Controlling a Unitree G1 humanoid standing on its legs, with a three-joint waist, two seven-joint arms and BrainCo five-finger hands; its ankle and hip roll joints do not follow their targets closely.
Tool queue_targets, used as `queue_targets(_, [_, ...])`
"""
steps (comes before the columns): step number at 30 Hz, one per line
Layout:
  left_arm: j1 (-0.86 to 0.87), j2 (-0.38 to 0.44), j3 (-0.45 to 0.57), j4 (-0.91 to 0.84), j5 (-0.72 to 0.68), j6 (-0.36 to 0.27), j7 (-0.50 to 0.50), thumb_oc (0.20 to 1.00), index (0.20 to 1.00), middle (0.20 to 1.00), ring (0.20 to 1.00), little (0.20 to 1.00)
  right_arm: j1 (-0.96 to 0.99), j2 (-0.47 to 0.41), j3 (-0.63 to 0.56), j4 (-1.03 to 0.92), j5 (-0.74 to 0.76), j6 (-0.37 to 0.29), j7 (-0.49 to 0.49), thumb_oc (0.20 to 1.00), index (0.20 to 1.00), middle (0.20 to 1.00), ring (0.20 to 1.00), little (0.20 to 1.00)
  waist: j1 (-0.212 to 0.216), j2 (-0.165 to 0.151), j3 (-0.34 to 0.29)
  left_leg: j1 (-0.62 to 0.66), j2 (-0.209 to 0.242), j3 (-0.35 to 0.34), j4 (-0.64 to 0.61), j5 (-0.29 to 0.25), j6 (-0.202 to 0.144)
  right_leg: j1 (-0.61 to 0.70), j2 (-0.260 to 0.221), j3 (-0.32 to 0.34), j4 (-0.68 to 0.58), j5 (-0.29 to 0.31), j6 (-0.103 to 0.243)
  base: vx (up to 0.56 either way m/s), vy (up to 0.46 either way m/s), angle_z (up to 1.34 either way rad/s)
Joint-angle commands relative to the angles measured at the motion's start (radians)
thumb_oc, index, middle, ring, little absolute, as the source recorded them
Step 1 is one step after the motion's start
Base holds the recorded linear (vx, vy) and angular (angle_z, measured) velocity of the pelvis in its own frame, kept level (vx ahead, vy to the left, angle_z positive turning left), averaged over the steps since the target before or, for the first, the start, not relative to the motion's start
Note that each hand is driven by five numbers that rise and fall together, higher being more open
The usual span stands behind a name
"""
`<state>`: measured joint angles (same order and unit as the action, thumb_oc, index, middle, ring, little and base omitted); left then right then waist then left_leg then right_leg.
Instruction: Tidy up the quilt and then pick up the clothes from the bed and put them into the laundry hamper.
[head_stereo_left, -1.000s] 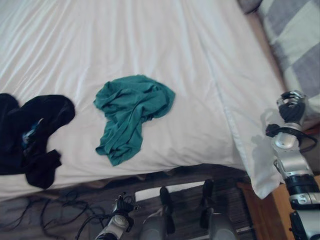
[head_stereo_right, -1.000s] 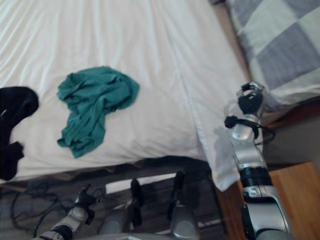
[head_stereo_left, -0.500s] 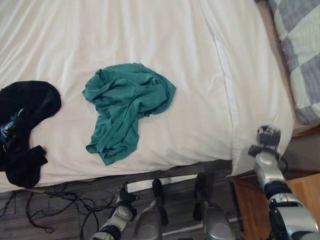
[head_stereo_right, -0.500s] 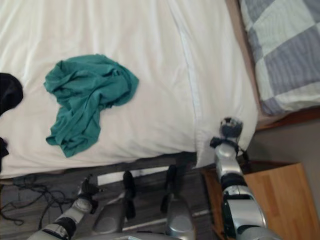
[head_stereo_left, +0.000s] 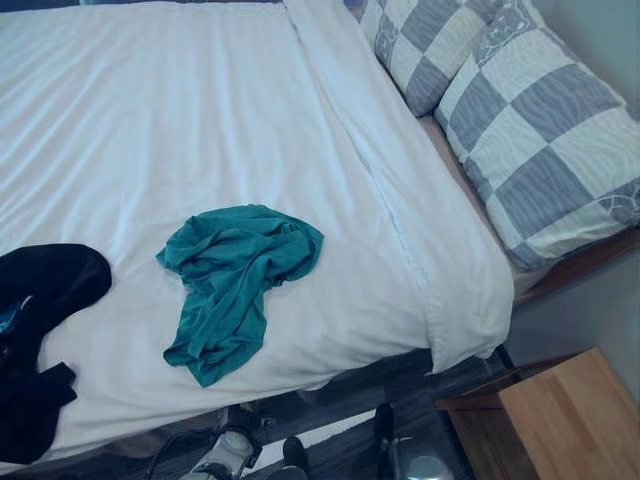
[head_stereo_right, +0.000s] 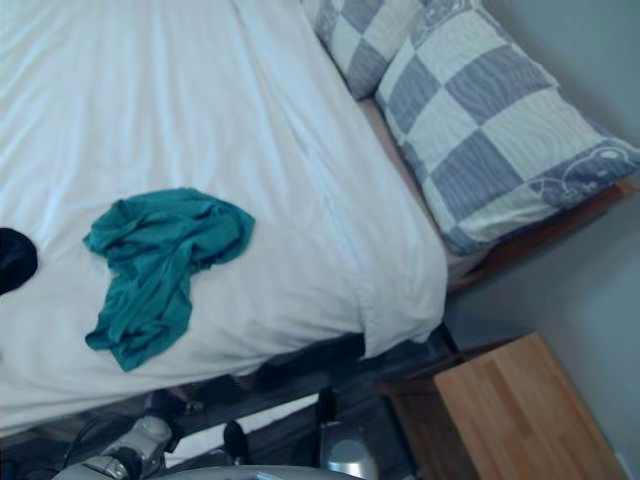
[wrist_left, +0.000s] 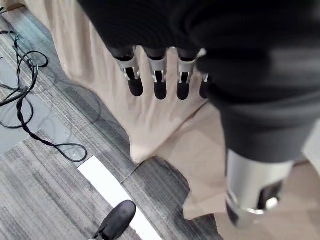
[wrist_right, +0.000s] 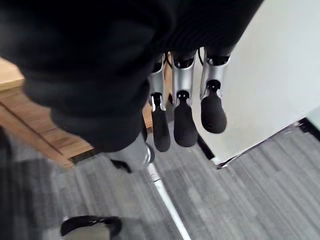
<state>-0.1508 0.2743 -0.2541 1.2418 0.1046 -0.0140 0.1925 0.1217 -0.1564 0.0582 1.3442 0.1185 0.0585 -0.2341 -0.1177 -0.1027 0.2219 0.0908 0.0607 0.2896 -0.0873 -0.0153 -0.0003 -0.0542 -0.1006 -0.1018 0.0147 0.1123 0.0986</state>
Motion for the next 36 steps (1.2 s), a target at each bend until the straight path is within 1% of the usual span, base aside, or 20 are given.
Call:
queue_targets(1, [-0.009,-0.009,-0.016,0.057,0.044,-0.006,-0.008,1.000,1.000,1.000,1.000,1.000,-0.091,-0.013,0.023,0.009,0.003,-0.026,0.006,1.000,1.000,1.000,1.000,1.000,0.019,0.016,-0.020,-0.026,-0.006,-0.032,0.000,0.004,-0.020,-0.007,0.029,0.048,0.033,-0.053,0.025,0.05,-0.039,-0.07])
queue_targets(4, [-0.008,-0.017,-0.003,0.037,0.023,-0.017,0.001,1.000,1.000,1.000,1.000,1.000,-0.131,-0.032,0.067,-0.039,-0.034,-0.038,0.003,1.000,1.000,1.000,1.000,1.000,0.035,0.020,-0.002,-0.095,-0.016,-0.030,0.157,-0.001,-0.037,0.036,0.017,0.062,-0.055,-0.044,0.007,-0.10,-0.031,0.02])
queue_targets(5, [-0.047,-0.019,-0.001,0.001,-0.015,-0.025,0.016,1.000,1.000,1.000,1.000,1.000,-0.189,-0.069,0.104,-0.069,-0.069,-0.040,0.004,1.000,1.000,1.000,1.000,1.000,0.044,0.017,0.042,-0.254,0.024,-0.036,0.384,0.037,-0.096,0.048,-0.017,0.033,-0.081,-0.043,-0.016,-0.31,0.003,0.39])
queue_targets(6, [-0.054,-0.019,0.002,-0.005,-0.025,-0.028,0.019,1.000,1.000,1.000,1.000,1.000,-0.203,-0.077,0.115,-0.074,-0.088,-0.037,0.003,1.000,1.000,1.000,1.000,1.000,0.044,0.020,0.041,-0.271,0.057,-0.010,0.398,0.066,-0.114,0.046,-0.029,0.019,-0.088,-0.047,-0.020,-0.26,0.100,0.79])
queue_targets(8, [-0.058,-0.015,0.009,-0.009,-0.028,-0.033,0.017,1.000,1.000,1.000,1.000,1.000,-0.216,-0.084,0.121,-0.084,-0.112,-0.033,0.004,1.000,1.000,1.000,1.000,1.000,0.037,0.037,0.024,-0.223,0.165,0.086,0.303,0.099,-0.124,0.053,-0.063,-0.021,-0.096,-0.046,-0.008,0.02,0.265,0.86])
queue_targets(10, [-0.055,-0.016,0.008,-0.005,-0.020,-0.031,0.016,1.000,1.000,1.000,1.000,1.000,-0.215,-0.087,0.115,-0.090,-0.109,-0.031,0.009,1.000,1.000,1.000,1.000,1.000,0.036,0.040,0.015,-0.175,0.186,0.115,0.230,0.107,-0.123,0.066,-0.079,-0.032,-0.099,-0.046,0.004,0.05,0.262,0.45])
queue_targets(13, [-0.053,-0.022,0.001,0.028,-0.004,-0.038,0.017,1.000,1.000,1.000,1.000,1.000,-0.211,-0.086,0.105,-0.069,-0.123,-0.028,0.029,1.000,1.000,1.000,1.000,1.000,0.046,0.064,-0.045,-0.104,0.302,0.023,0.013,0.218,-0.174,0.079,-0.165,-0.062,-0.102,-0.029,0.058,0.06,0.640,0.44])
queue_targets(15, [-0.051,-0.028,-0.014,0.035,0.005,-0.039,0.011,1.000,1.000,1.000,1.000,1.000,-0.208,-0.089,0.093,-0.047,-0.127,-0.022,0.035,1.000,1.000,1.000,1.000,1.000,0.044,0.074,-0.067,-0.092,0.348,-0.025,0.000,0.230,-0.197,0.093,-0.204,-0.079,-0.102,-0.025,0.080,0.08,0.608,0.52])
queue_targets(17, [-0.045,-0.041,-0.034,0.038,0.025,-0.038,0.004,1.000,1.000,1.000,1.000,1.000,-0.201,-0.084,0.073,-0.030,-0.129,-0.020,0.041,1.000,1.000,1.000,1.000,1.000,0.047,0.086,-0.087,-0.090,0.310,-0.104,0.006,0.174,-0.203,0.125,-0.249,-0.107,-0.102,-0.009,0.113,0.13,0.657,0.56])
queue_targets(19, [-0.046,-0.042,-0.044,0.031,0.021,-0.039,0.001,1.000,1.000,1.000,1.000,1.000,-0.196,-0.083,0.055,-0.037,-0.124,-0.021,0.037,1.000,1.000,1.000,1.000,1.000,0.039,0.070,-0.088,-0.091,0.291,-0.087,0.014,0.151,-0.209,0.123,-0.279,-0.108,-0.094,0.042,0.126,0.03,0.427,0.40])
queue_targets(20, [-0.047,-0.031,-0.031,0.032,0.013,-0.031,0.009,1.000,1.000,1.000,1.000,1.000,-0.221,-0.059,0.072,-0.050,-0.126,-0.012,0.035,1.000,1.000,1.000,1.000,1.000,0.066,0.045,-0.065,-0.074,0.229,-0.067,0.026,0.104,-0.168,0.056,-0.347,-0.127,-0.036,0.186,0.128,-0.13,0.506,0.25])
queue_targets(22, [-0.050,-0.016,-0.008,0.030,-0.005,-0.033,0.010,1.000,1.000,1.000,1.000,1.000,-0.262,-0.034,0.120,-0.094,-0.139,-0.023,0.044,1.000,1.000,1.000,1.000,1.000,0.112,0.047,-0.038,-0.037,0.207,0.030,0.007,0.092,-0.145,0.010,-0.378,-0.335,0.037,0.166,0.111,-0.19,0.571,-0.28])
queue_targets(24, [-0.045,-0.014,-0.001,0.027,-0.013,-0.031,0.009,1.000,1.000,1.000,1.000,1.000,-0.271,-0.030,0.146,-0.111,-0.151,-0.029,0.048,1.000,1.000,1.000,1.000,1.000,0.114,0.056,-0.034,-0.020,0.194,0.041,0.003,0.073,-0.134,0.001,-0.338,-0.353,0.100,0.103,0.104,-0.07,0.452,-1.22])
queue_targets(25, [-0.036,-0.005,0.004,0.030,-0.011,-0.023,-0.005,1.000,1.000,1.000,1.000,1.000,-0.280,-0.024,0.183,-0.142,-0.174,-0.038,0.049,1.000,1.000,1.000,1.000,1.000,0.102,0.060,-0.021,-0.027,0.163,0.057,0.000,0.093,-0.110,-0.024,-0.208,-0.318,0.152,-0.009,0.061,-0.06,0.589,-1.12])
queue_targets(28, [-0.020,0.004,-0.013,0.041,0.026,-0.014,-0.026,1.000,1.000,1.000,1.000,1.000,-0.272,-0.027,0.225,-0.180,-0.168,-0.051,0.054,1.000,1.000,1.000,1.000,1.000,0.072,0.062,-0.021,-0.037,0.082,0.013,0.000,0.088,-0.078,-0.018,0.016,-0.151,0.177,-0.114,0.017,0.00,0.332,0.02])
queue_targets(30, [-0.010,0.001,-0.010,0.041,0.028,-0.016,-0.024,1.000,1.000,1.000,1.000,1.000,-0.270,-0.031,0.232,-0.183,-0.163,-0.049,0.056,1.000,1.000,1.000,1.000,1.000,0.068,0.063,-0.022,-0.030,0.053,-0.004,0.000,0.075,-0.068,-0.014,0.047,-0.107,0.167,-0.125,-0.002,0.06,0.190,0.94])
queue_targets(31, [-0.010,-0.015,-0.009,0.040,0.047,-0.029,-0.023,1.000,1.000,1.000,1.000,1.000,-0.278,-0.029,0.231,-0.174,-0.156,-0.048,0.055,1.000,1.000,1.000,1.000,1.000,0.070,0.065,-0.020,-0.023,0.002,-0.019,0.021,0.049,-0.062,0.059,0.029,-0.077,0.048,-0.116,-0.035,0.04,0.208,0.72])
queue_targets(32, [-0.011,-0.025,-0.009,0.035,0.043,-0.030,-0.019,1.000,1.000,1.000,1.000,1.000,-0.296,-0.035,0.236,-0.176,-0.148,-0.051,0.056,1.000,1.000,1.000,1.000,1.000,0.071,0.068,-0.011,-0.075,0.000,-0.016,0.113,0.041,-0.074,0.084,0.024,-0.056,-0.003,-0.101,-0.033,-0.07,0.130,0.27])
queue_targets(34, [-0.025,-0.041,-0.017,0.007,0.015,-0.038,-0.016,1.000,1.000,1.000,1.000,1.000,-0.309,-0.039,0.246,-0.172,-0.143,-0.049,0.055,1.000,1.000,1.000,1.000,1.000,0.083,0.072,0.026,-0.231,0.035,-0.025,0.416,0.077,-0.140,0.107,-0.001,-0.051,-0.071,-0.086,-0.059,-0.19,0.094,0.20])
queue_targets(36, [-0.034,-0.048,-0.014,-0.005,-0.012,-0.037,-0.012,1.000,1.000,1.000,1.000,1.000,-0.320,-0.061,0.217,-0.145,-0.135,-0.039,0.054,1.000,1.000,1.000,1.000,1.000,0.086,0.082,0.032,-0.300,0.085,-0.077,0.461,0.117,-0.174,0.118,-0.034,-0.048,-0.102,-0.082,-0.042,-0.10,0.252,0.19])
